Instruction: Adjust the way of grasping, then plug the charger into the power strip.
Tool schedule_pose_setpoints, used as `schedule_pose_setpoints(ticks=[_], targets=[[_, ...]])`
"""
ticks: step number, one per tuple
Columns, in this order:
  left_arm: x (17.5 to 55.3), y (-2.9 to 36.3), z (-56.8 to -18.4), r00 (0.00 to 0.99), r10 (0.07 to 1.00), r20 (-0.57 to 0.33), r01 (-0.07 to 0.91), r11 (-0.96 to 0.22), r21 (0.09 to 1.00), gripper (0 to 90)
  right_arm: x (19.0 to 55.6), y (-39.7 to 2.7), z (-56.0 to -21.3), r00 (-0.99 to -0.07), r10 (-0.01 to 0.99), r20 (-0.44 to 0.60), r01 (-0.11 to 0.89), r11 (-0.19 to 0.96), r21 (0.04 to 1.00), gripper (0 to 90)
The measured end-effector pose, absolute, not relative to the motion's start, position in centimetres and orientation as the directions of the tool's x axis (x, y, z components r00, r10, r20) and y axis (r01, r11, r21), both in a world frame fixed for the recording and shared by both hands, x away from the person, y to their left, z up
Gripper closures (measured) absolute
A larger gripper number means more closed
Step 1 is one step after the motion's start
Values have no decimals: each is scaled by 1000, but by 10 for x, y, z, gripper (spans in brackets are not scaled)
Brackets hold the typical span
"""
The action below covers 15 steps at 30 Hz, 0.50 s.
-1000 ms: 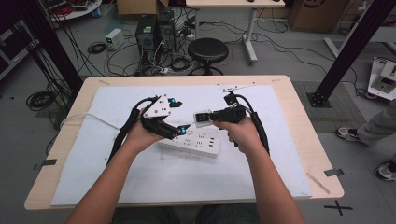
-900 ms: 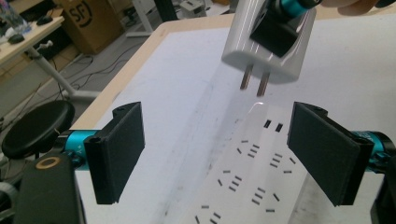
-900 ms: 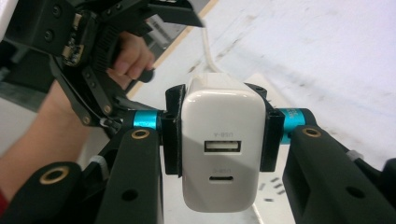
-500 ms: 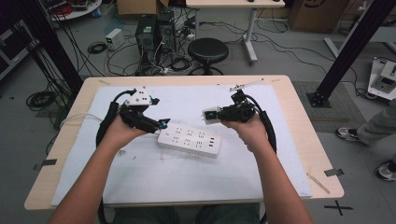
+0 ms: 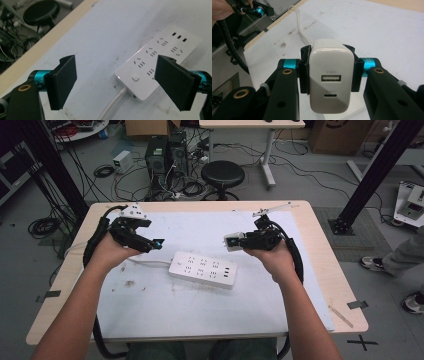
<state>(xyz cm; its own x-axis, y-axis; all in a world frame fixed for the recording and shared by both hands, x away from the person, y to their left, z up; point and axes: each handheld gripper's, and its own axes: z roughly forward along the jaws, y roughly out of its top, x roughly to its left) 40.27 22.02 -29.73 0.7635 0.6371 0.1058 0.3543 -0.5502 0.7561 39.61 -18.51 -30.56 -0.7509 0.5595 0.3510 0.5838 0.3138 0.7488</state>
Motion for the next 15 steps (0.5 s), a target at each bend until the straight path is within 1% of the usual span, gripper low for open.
schedule_pose_setpoints(ticks=[1, 3, 4, 6, 15], targets=[[406, 225, -300, 761, 642, 89, 374, -546, 750, 181, 396, -189, -305, -746, 567, 350, 586, 308, 749, 631], [406, 225, -300, 761, 642, 89, 374, -546, 750, 181, 396, -193, -304, -743, 572, 349, 588, 307, 748, 631], [409, 230, -302, 758, 648, 77, 398, -552, 733, 181, 396, -193, -304, -743, 572, 349, 588, 307, 748, 631], [410, 231, -304, 755, 651, 72, 403, -548, 733, 181, 397, -196, -305, -739, 578, 345, 588, 303, 750, 631], [409, 231, -306, 770, 633, 81, 387, -565, 729, 181, 404, -194, -307, -740, 576, 348, 595, 319, 738, 631]])
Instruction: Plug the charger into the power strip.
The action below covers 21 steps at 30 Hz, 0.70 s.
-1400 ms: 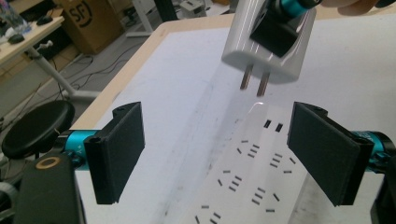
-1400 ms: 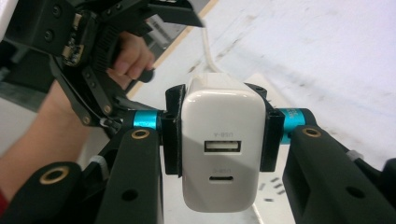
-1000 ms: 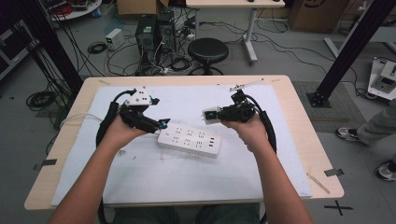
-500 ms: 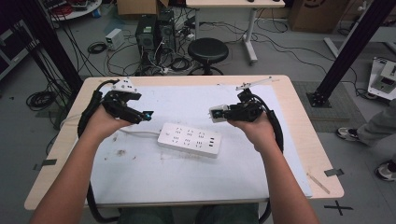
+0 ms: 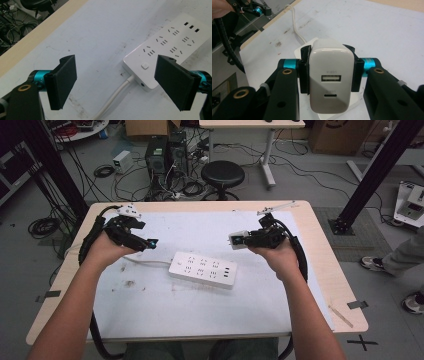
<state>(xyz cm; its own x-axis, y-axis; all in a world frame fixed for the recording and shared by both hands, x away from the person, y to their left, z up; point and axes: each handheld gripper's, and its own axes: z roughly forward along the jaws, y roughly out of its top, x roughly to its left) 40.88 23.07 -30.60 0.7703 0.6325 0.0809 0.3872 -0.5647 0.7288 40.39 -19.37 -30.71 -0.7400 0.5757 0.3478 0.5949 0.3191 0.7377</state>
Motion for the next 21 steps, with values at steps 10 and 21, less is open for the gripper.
schedule_pose_setpoints(ticks=[10, 21], targets=[[404, 246, -310, 768, 635, 86, 393, -573, 719, 181, 417, -183, -291, -768, 569, 293, 577, 419, 701, 631], [406, 257, -317, 761, 644, 82, 418, -583, 696, 181, 432, -161, -291, -816, 533, 225, 547, 583, 601, 630]])
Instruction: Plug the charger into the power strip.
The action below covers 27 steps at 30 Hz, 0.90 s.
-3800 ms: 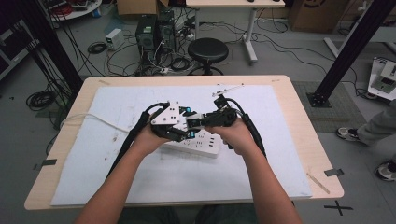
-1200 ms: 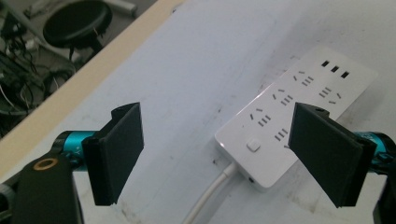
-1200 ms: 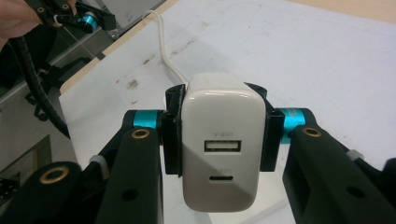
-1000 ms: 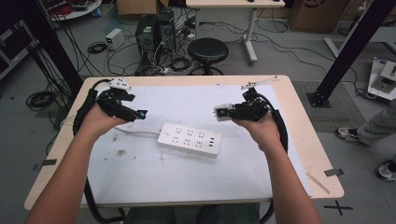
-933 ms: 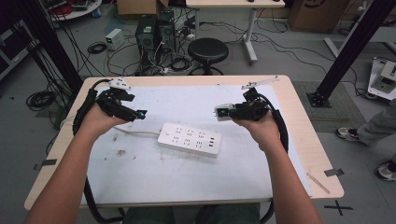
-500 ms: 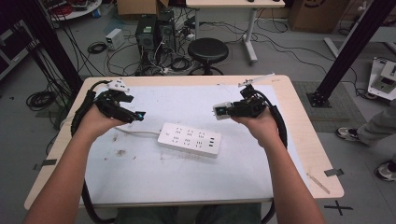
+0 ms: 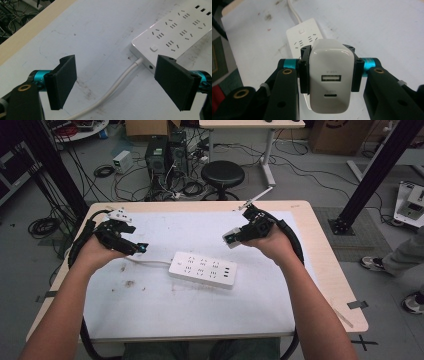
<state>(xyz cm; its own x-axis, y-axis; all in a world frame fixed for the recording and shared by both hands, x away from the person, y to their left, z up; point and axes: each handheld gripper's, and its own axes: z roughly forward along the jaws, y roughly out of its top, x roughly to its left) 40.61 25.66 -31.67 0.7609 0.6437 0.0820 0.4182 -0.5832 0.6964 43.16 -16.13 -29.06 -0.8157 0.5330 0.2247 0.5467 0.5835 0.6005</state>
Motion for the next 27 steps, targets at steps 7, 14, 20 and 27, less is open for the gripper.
schedule_pose_setpoints(ticks=[7, 14, 20, 27], targets=[[406, 255, -320, 763, 640, 89, 415, -591, 692, 181, 433, -146, -299, -843, 500, 199, 522, 667, 532, 631], [406, 255, -322, 768, 634, 92, 416, -602, 681, 181, 434, -129, -304, -878, 446, 175, 474, 755, 452, 631], [405, 254, -323, 766, 637, 93, 416, -601, 683, 181, 437, -108, -308, -907, 398, 139, 420, 821, 388, 631], [402, 258, -322, 760, 642, 96, 417, -596, 686, 181, 449, -84, -324, -924, 364, 121, 384, 875, 296, 631]])
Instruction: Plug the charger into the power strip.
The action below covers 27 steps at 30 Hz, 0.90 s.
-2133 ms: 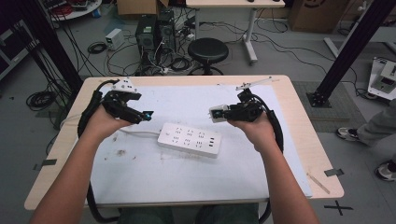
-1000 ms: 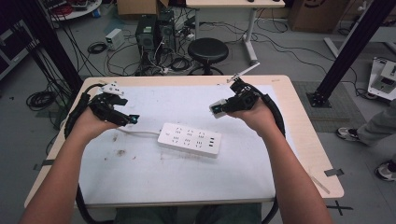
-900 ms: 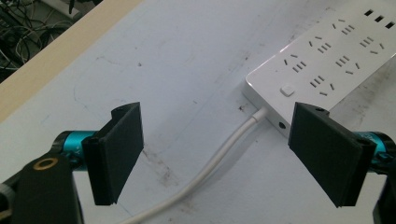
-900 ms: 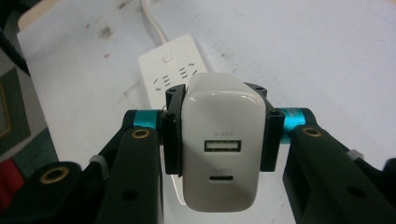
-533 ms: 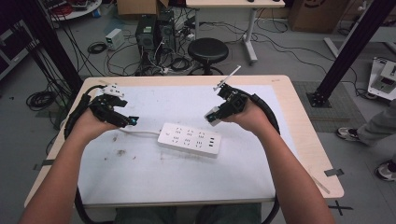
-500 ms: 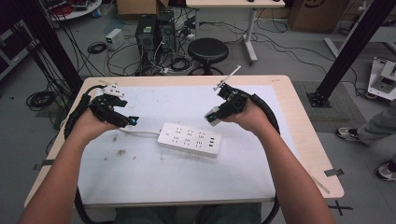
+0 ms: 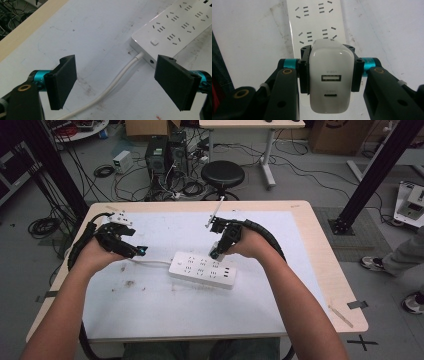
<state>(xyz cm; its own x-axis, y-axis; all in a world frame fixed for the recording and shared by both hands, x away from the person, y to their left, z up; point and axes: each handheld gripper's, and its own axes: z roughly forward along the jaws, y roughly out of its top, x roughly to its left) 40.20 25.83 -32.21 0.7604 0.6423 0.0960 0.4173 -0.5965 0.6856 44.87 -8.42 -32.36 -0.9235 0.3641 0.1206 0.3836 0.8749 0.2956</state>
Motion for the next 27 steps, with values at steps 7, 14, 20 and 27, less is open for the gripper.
schedule_pose_setpoints(ticks=[7, 14, 20, 27], targets=[[401, 259, -323, 762, 641, 96, 416, -597, 687, 181, 453, -79, -335, -934, 341, 110, 358, 904, 235, 631], [401, 257, -325, 764, 637, 100, 414, -604, 681, 181, 452, -75, -340, -937, 334, 101, 348, 915, 206, 630], [401, 256, -327, 767, 633, 101, 412, -607, 679, 181, 454, -72, -345, -941, 326, 97, 339, 922, 189, 631], [402, 256, -328, 765, 636, 98, 414, -604, 681, 181, 456, -70, -349, -943, 321, 91, 332, 926, 178, 630]])
